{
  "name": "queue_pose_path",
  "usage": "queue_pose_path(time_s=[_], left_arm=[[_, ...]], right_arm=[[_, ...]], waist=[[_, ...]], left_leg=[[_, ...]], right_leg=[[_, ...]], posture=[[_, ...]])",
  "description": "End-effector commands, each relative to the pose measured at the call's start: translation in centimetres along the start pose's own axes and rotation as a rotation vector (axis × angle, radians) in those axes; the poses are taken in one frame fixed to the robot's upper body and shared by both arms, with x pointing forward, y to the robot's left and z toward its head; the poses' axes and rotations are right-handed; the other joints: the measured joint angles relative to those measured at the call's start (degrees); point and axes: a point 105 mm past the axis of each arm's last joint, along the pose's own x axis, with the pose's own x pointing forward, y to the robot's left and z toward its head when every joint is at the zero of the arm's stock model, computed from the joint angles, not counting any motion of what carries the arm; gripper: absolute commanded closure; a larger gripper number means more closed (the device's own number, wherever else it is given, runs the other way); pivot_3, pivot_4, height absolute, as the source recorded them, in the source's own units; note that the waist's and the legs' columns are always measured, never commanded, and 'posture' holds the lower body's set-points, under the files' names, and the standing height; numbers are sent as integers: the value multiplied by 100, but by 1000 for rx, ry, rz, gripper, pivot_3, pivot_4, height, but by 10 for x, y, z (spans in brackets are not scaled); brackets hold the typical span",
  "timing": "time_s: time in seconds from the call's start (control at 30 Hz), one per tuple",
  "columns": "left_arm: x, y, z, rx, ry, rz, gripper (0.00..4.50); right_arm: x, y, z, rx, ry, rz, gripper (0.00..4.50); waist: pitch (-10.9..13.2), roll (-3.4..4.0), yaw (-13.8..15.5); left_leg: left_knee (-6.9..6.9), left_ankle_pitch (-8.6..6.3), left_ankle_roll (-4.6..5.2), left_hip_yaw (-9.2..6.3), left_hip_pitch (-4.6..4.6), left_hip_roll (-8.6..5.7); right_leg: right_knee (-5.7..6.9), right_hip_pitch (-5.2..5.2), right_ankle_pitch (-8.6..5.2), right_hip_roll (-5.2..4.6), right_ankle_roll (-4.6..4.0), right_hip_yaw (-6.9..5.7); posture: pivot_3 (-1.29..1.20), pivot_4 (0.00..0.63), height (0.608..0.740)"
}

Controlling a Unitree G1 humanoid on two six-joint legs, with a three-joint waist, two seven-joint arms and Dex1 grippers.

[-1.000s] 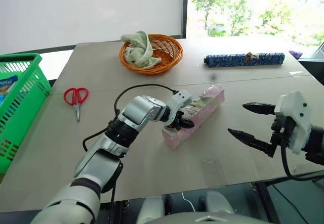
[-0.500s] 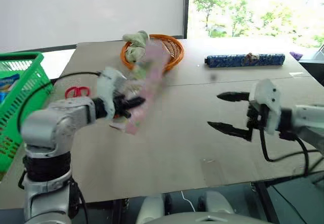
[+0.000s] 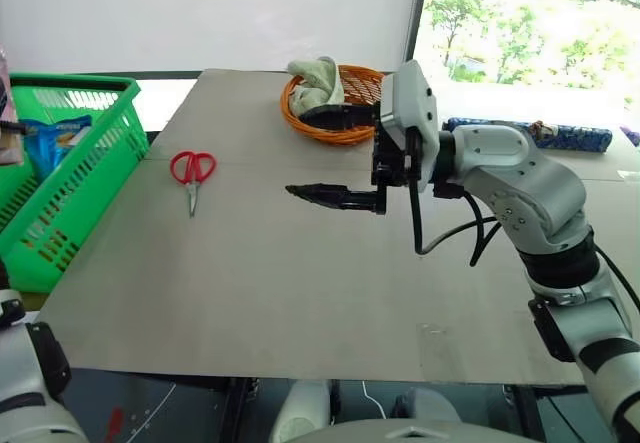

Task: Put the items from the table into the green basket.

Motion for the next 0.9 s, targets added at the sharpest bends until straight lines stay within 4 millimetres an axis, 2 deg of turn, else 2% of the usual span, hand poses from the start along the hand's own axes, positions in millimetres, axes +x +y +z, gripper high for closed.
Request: queue_pose_path(time_s=[0.03,0.17,0.2,0.23,0.27,0.33,0.4,0.47,0.53,0.6,0.63,0.67,0.73,0.9], left_arm=[[5,28,-6,66,-15,118,1815],[9,34,5,16,-78,182,62],[9,31,13,-9,-119,172,62],[10,20,28,-57,-192,128,62],[9,4,45,-116,-280,61,62],[3,-25,67,-181,-380,-34,62],[-10,-71,81,-318,-427,-208,62],[-34,-118,90,-457,-431,-436,62],[-61,-156,95,-579,-410,-626,62],[-103,-207,89,-568,-359,-849,62],[-124,-227,80,-570,-319,-946,62],[-138,-237,75,-576,-289,-999,62],[-160,-244,53,-571,-212,-1068,62],[-178,-231,18,-544,-90,-1066,62]], right_arm=[[-5,3,5,-32,-5,-1,0],[-14,3,2,-18,21,-30,0],[-16,2,2,-15,25,-40,0],[-20,1,-1,-10,38,-61,0],[-26,0,-5,-5,57,-92,0],[-35,-4,-12,5,92,-150,0],[-49,-11,-20,14,136,-245,0],[-65,-18,-27,22,181,-347,0],[-80,-23,-36,29,228,-435,0],[-106,-21,-50,58,300,-526,0],[-125,-17,-60,73,358,-583,0],[-137,-13,-66,80,397,-618,0],[-167,-1,-80,114,480,-692,0],[-201,22,-89,162,555,-755,0]], waist=[[-20,-30,-9],[-47,-80,-48],[-54,-91,-59],[-59,-97,-76],[-62,-97,-123],[-69,-100,-113],[-71,-94,-124],[-69,-91,-201],[-67,-89,-306],[-66,-82,-453],[-58,-64,-528],[-57,-62,-533],[-49,-29,-613],[4,65,-694]], left_leg=[[-1,0,-1,0,2,1],[2,1,-3,-4,2,2],[3,1,-3,-6,1,3],[3,1,-3,-7,1,3],[3,1,-3,-7,1,3],[3,1,-3,-7,2,-1],[4,1,-2,-8,1,-3],[6,1,-1,-6,4,-4],[6,11,16,-6,4,-4],[7,17,26,-6,2,-2],[4,17,26,-5,6,-1],[1,15,30,0,10,-1],[-5,15,31,3,12,2],[-14,15,32,8,32,18]], right_leg=[[0,-1,0,2,0,-3],[14,-2,0,-1,0,-6],[14,-2,0,-3,0,-4],[14,-1,0,-7,-1,-1],[14,-1,0,-11,0,3],[18,1,1,-28,0,-1],[16,3,1,-35,0,-4],[16,8,1,-41,0,-1],[18,9,1,-39,0,3],[19,8,1,-33,0,4],[14,15,1,-34,0,7],[3,20,0,-31,0,9],[1,20,0,-26,0,13],[6,27,-4,-8,-6,21]], posture=[[84,0,740],[75,0,740],[71,0,740],[71,0,740],[69,0,740],[53,0,740],[38,9,740],[22,14,740],[1,22,740],[-23,27,740],[-47,32,740],[-57,33,740],[-90,40,740],[-100,49,740]])
